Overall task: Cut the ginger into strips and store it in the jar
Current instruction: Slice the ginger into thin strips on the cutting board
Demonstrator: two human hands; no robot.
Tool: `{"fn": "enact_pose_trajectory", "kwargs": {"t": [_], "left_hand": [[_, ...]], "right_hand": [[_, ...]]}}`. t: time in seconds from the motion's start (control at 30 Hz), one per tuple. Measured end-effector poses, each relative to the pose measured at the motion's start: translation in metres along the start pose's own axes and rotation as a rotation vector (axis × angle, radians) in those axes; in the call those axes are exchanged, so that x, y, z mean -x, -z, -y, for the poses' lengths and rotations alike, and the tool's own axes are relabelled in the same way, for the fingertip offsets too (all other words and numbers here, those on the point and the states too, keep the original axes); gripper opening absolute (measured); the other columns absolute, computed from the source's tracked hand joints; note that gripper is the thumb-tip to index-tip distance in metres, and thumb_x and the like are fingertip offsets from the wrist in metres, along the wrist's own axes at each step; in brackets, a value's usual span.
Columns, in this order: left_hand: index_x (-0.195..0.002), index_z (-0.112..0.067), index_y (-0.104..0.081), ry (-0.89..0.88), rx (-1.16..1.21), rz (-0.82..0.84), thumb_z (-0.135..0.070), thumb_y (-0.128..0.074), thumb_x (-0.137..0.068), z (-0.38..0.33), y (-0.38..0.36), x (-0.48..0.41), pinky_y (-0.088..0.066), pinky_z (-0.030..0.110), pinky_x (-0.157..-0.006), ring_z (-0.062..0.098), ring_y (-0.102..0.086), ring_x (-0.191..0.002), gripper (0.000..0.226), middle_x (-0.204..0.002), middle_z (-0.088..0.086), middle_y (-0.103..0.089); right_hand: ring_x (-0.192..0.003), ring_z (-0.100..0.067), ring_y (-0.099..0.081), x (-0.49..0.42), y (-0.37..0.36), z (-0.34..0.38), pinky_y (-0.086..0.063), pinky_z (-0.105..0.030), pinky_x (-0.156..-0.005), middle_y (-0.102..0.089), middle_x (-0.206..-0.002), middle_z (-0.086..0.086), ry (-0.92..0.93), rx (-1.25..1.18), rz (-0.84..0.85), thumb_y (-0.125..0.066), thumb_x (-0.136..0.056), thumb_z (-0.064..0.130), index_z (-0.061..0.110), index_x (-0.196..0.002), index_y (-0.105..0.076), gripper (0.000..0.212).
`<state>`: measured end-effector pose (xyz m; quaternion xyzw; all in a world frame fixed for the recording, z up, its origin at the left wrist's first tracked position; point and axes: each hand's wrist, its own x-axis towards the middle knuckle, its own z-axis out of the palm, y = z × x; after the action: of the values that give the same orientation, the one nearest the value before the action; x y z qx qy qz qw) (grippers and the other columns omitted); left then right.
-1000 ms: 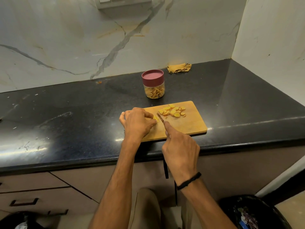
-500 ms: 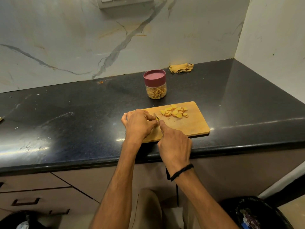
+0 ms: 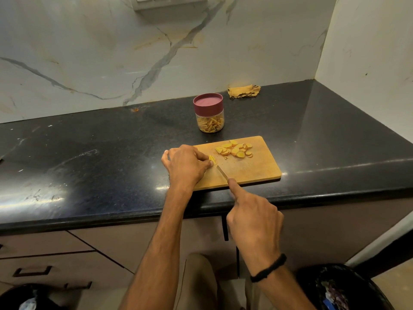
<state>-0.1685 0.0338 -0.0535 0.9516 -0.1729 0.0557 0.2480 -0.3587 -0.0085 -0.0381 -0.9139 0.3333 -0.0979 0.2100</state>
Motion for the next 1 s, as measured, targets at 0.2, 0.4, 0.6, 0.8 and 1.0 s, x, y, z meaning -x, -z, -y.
{"fn": "enact_pose_trajectory", "kwargs": {"t": [0.2, 0.4, 0.6, 0.8, 1.0], "left_hand": [[-0.102, -0.036, -0.078, -0.005, -0.025, -0.016, -0.048, -0.076, -0.083, -0.001, 0.003, 0.005, -0.018, 0.048, -0.117, 0.022, -0.044, -0.129, 0.023, -0.126, -0.009, -0.066], [-0.103, -0.037, -0.078, -0.008, -0.016, -0.011, -0.046, -0.074, -0.086, 0.002, 0.004, 0.005, -0.018, 0.046, -0.115, 0.022, -0.045, -0.129, 0.020, -0.126, -0.009, -0.066], [-0.102, -0.037, -0.078, -0.016, 0.009, -0.002, -0.043, -0.074, -0.086, 0.001, 0.004, 0.004, -0.019, 0.045, -0.113, 0.022, -0.046, -0.127, 0.018, -0.124, -0.009, -0.066], [-0.101, -0.036, -0.079, 0.004, -0.017, -0.004, -0.043, -0.074, -0.087, -0.004, 0.006, 0.007, -0.015, 0.047, -0.117, 0.021, -0.043, -0.130, 0.016, -0.125, -0.011, -0.065], [-0.100, -0.034, -0.079, 0.007, -0.036, -0.048, -0.043, -0.077, -0.084, -0.007, 0.008, 0.010, -0.018, 0.048, -0.118, 0.020, -0.044, -0.130, 0.018, -0.124, -0.010, -0.066]], "right_hand": [[-0.074, -0.009, -0.044, -0.023, -0.006, 0.010, -0.032, -0.025, -0.065, -0.049, -0.082, 0.007, 0.044, -0.107, -0.057, -0.044, -0.101, 0.025, 0.041, -0.150, -0.024, 0.055], [-0.075, -0.011, -0.041, -0.045, -0.021, 0.025, -0.032, -0.027, -0.065, -0.048, -0.081, 0.007, 0.075, -0.108, -0.077, -0.045, -0.100, 0.023, 0.040, -0.149, -0.028, 0.054], [-0.074, -0.013, -0.041, -0.047, -0.020, 0.028, -0.032, -0.029, -0.065, -0.049, -0.083, 0.005, 0.075, -0.075, -0.042, -0.046, -0.099, 0.020, 0.039, -0.149, -0.029, 0.056], [-0.070, -0.014, -0.042, -0.039, -0.014, 0.026, -0.031, -0.030, -0.064, -0.046, -0.077, 0.003, 0.085, -0.005, -0.001, -0.048, -0.098, 0.021, 0.037, -0.151, -0.022, 0.061], [-0.066, -0.011, -0.039, -0.008, -0.008, 0.002, -0.028, -0.025, -0.060, -0.046, -0.078, 0.005, 0.034, 0.029, -0.019, -0.043, -0.099, 0.020, 0.041, -0.151, -0.017, 0.061]]}}
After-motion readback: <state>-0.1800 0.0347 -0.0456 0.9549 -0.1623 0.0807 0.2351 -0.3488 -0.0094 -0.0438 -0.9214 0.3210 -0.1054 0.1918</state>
